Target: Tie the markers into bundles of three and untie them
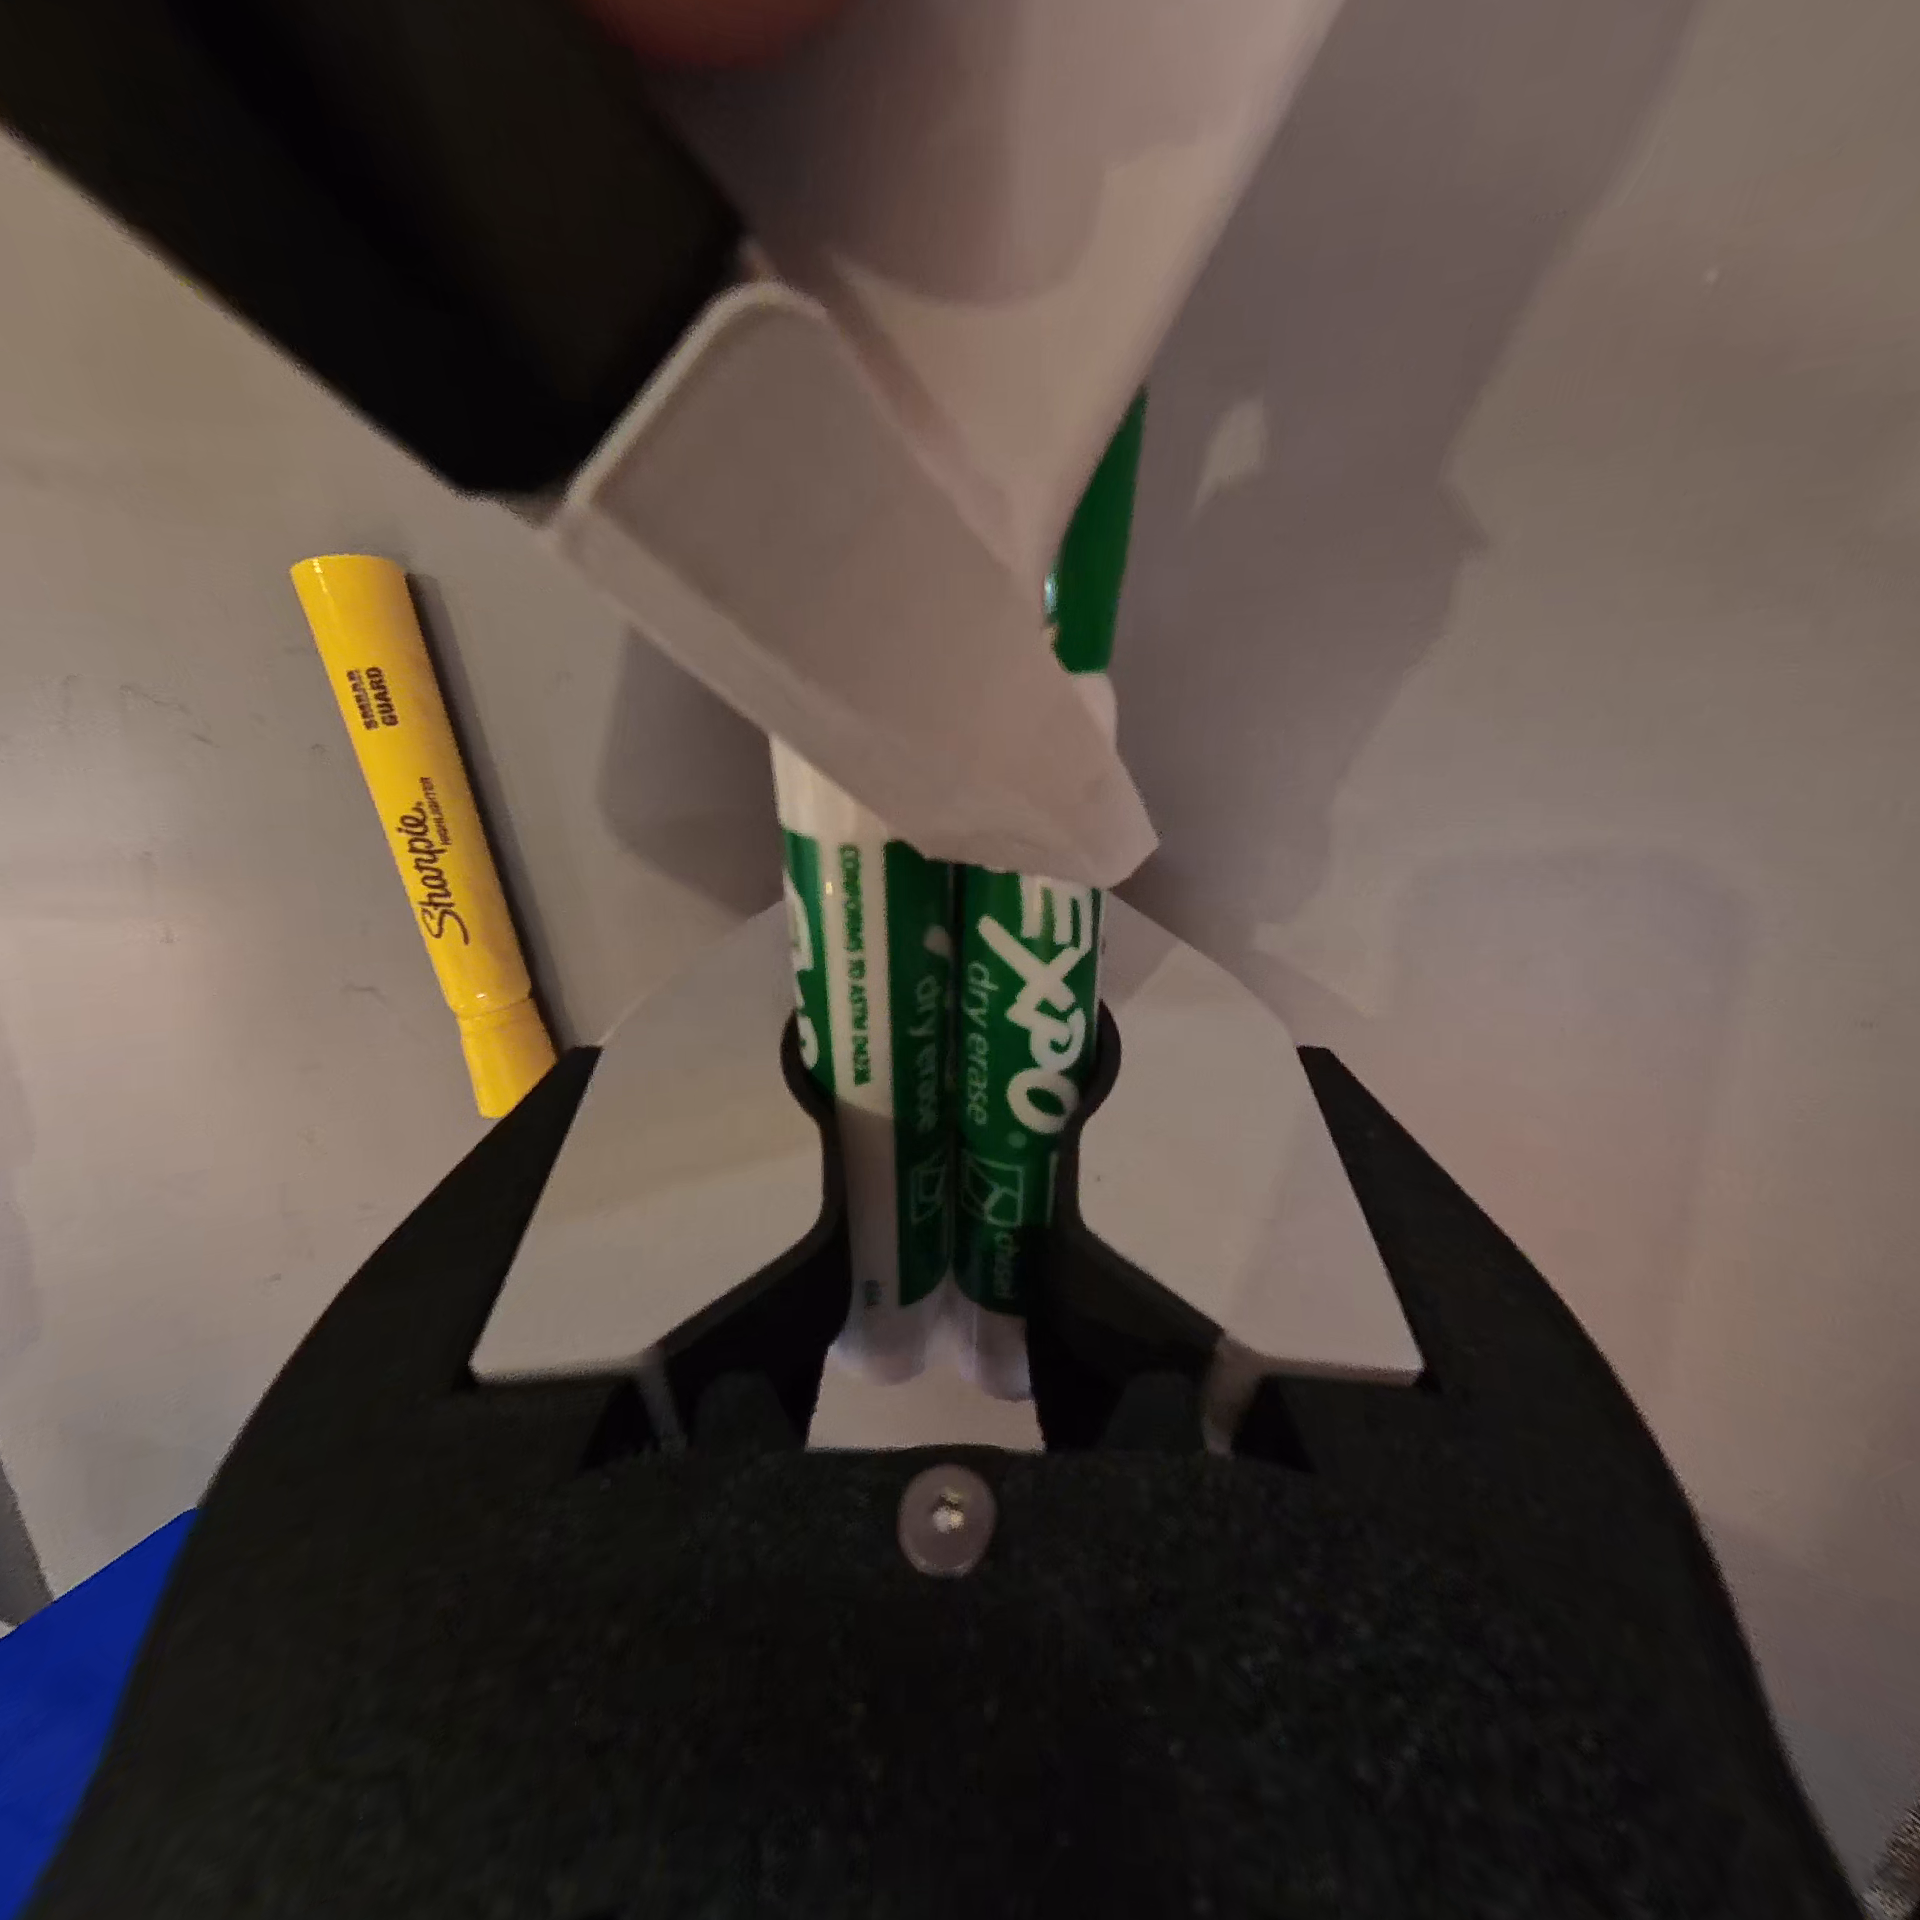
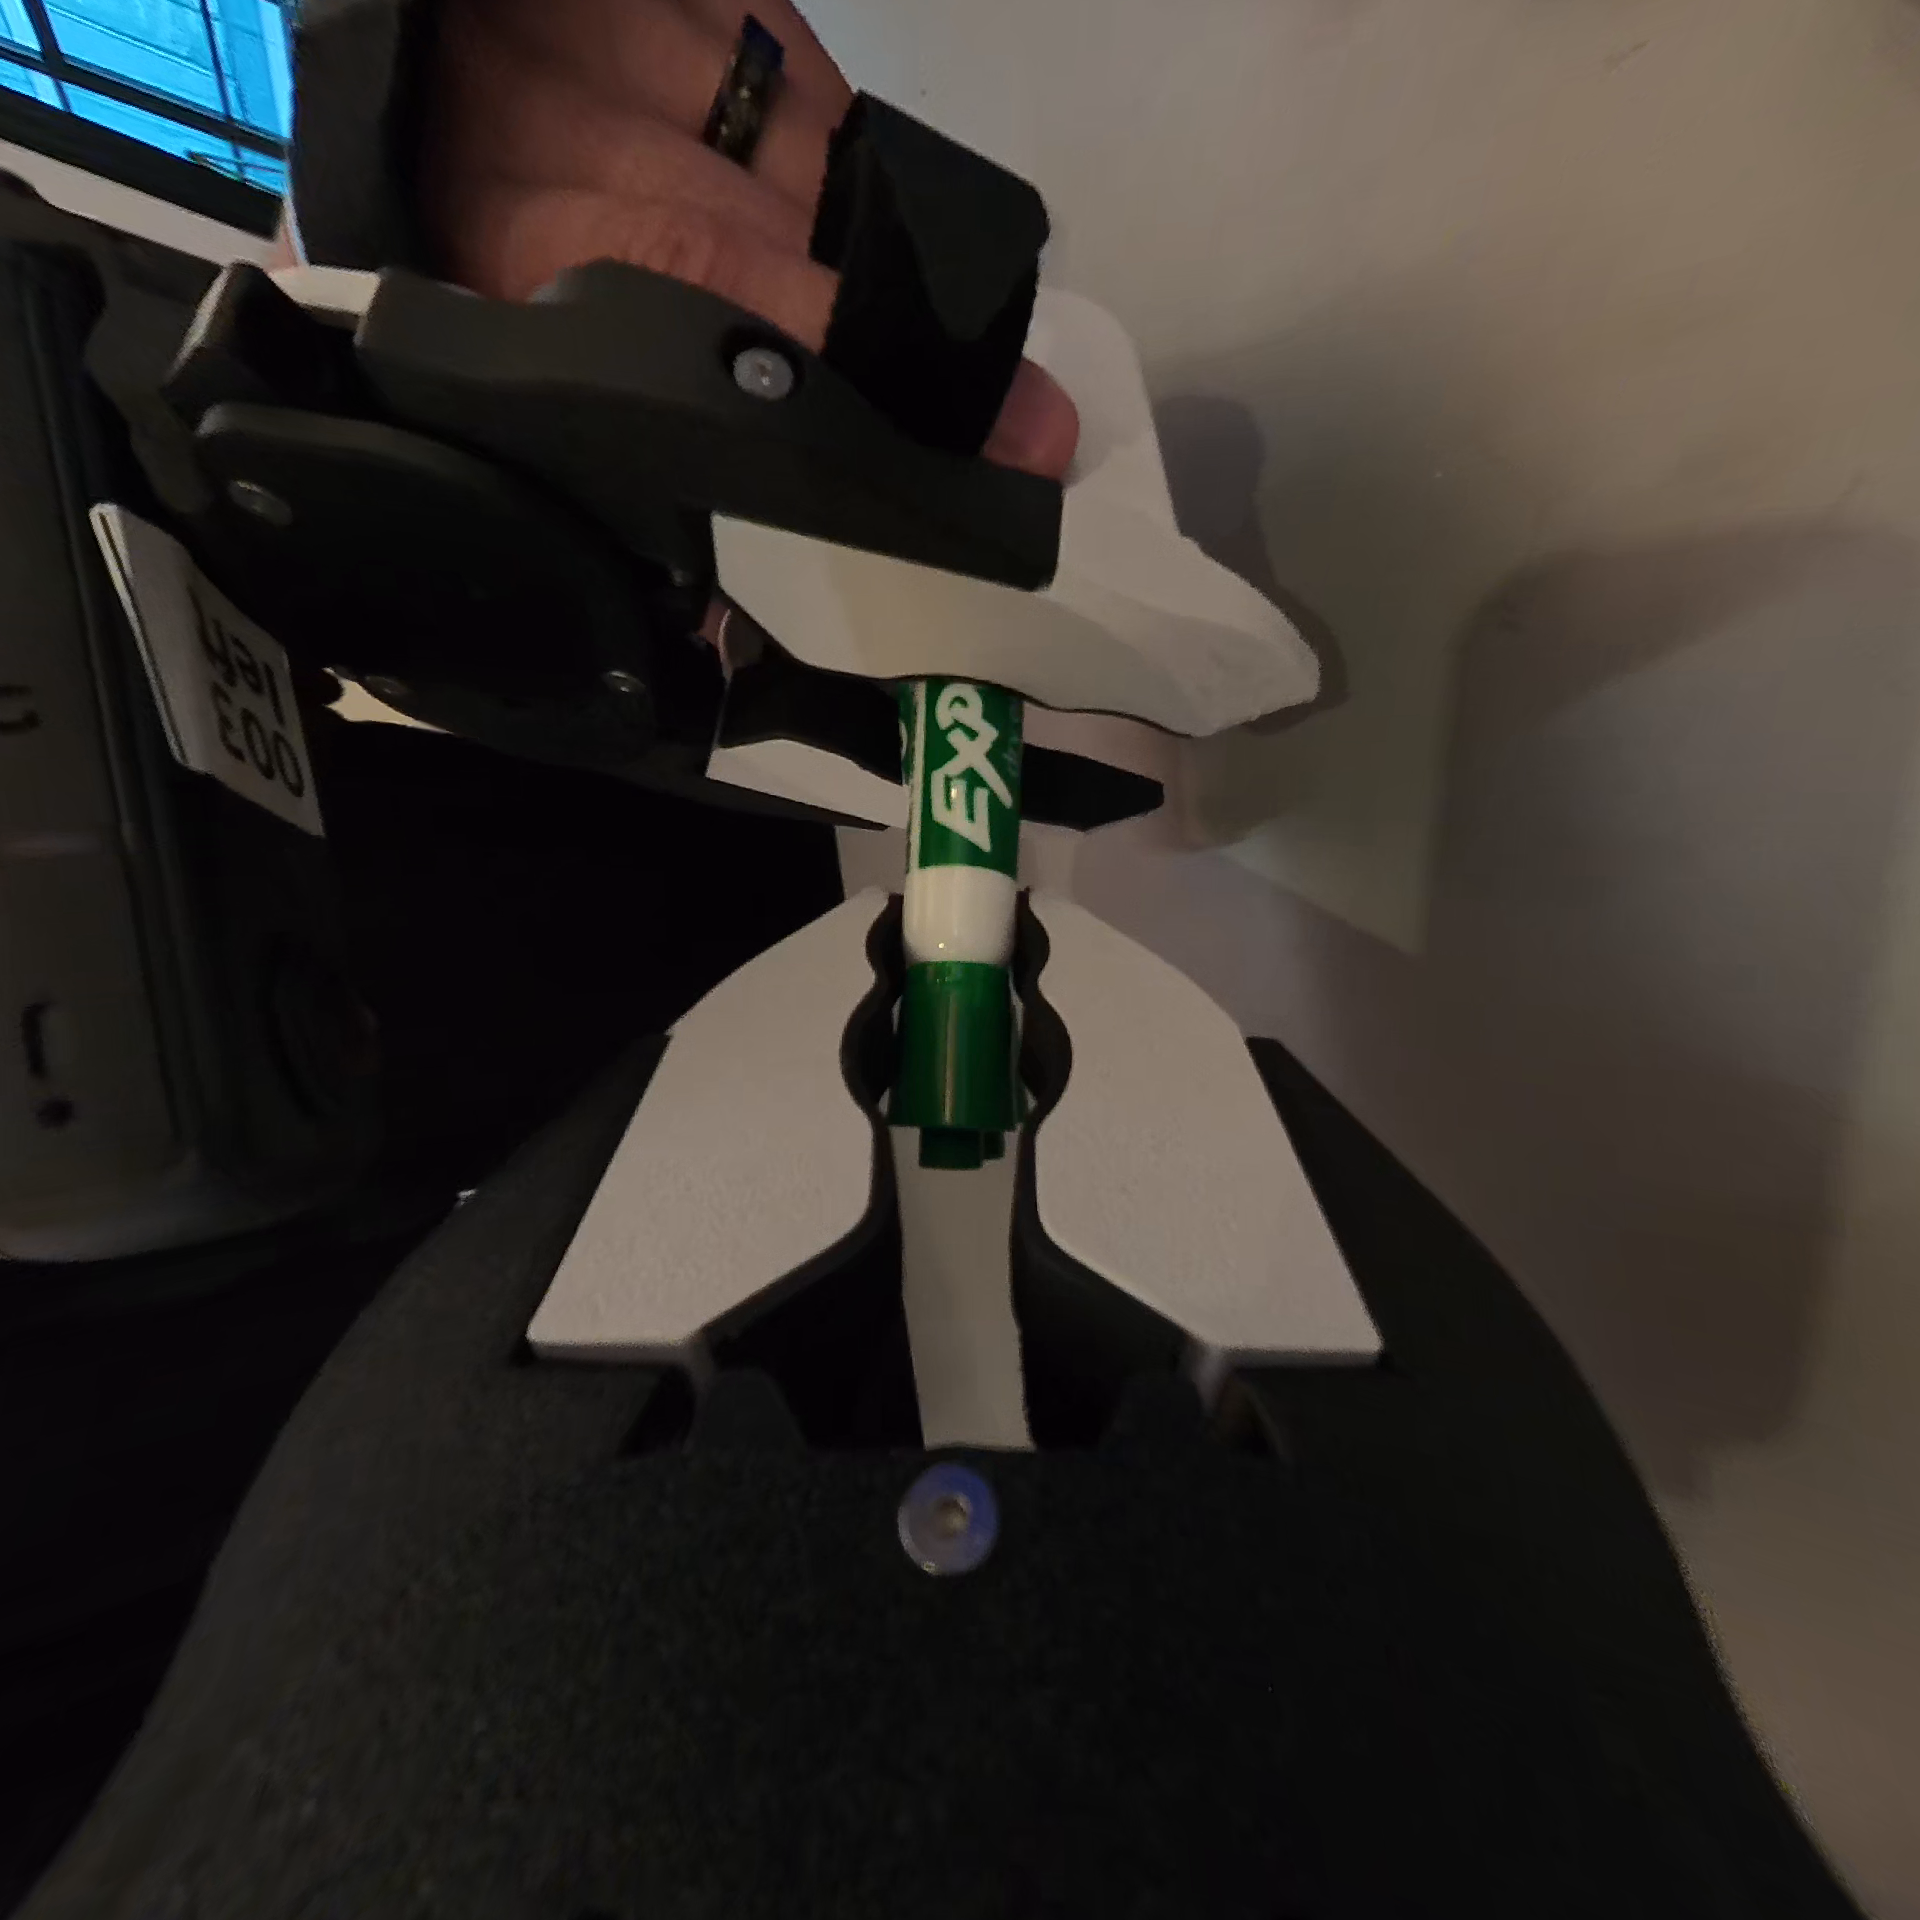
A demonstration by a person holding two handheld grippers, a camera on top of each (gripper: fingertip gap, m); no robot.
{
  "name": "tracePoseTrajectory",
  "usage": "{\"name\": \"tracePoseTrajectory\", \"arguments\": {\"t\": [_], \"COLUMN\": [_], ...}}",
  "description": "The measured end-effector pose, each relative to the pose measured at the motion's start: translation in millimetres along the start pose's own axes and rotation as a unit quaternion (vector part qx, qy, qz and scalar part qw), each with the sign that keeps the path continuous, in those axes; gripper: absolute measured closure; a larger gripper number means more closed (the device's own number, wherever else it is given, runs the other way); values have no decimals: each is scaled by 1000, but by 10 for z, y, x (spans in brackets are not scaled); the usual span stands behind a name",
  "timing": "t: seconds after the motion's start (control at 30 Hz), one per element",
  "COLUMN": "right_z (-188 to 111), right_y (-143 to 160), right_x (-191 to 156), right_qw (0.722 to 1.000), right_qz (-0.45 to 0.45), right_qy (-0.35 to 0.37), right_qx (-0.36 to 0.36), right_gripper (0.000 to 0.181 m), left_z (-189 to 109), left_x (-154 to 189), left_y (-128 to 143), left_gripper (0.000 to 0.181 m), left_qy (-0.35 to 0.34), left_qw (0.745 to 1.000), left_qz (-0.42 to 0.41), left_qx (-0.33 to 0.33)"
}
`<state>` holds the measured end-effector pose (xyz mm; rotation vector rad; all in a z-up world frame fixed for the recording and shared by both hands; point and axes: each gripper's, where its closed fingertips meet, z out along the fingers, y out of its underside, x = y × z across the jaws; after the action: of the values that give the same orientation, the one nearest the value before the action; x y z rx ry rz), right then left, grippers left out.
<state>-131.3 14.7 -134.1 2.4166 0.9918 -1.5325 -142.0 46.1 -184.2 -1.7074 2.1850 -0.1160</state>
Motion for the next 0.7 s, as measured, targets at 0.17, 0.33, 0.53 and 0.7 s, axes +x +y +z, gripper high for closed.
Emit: {"name": "tracePoseTrajectory", "arguments": {"t": [0.17, 0.33, 0.53, 0.7], "right_z": [15, 30, 51, 50], "right_y": [13, 19, 31, 27], "right_x": [-9, -23, -25, -21], "right_qw": [1000, 1000, 1000, 1000], "right_qz": [13, 14, 17, 10], "right_qy": [-12, -18, -22, -16], "right_qx": [-2, -1, -7, -10], "right_gripper": [162, 161, 161, 163], "left_z": [2, 5, 8, -7], "left_x": [30, 43, 53, 66], "left_y": [7, 16, 29, 22], "left_gripper": [140, 140, 140, 141], "left_qy": [10, 9, 5, 13], "left_qw": [1000, 1000, 1000, 1000], "left_qz": [1, 5, 13, 5], "left_qx": [-3, -5, -8, 0]}}
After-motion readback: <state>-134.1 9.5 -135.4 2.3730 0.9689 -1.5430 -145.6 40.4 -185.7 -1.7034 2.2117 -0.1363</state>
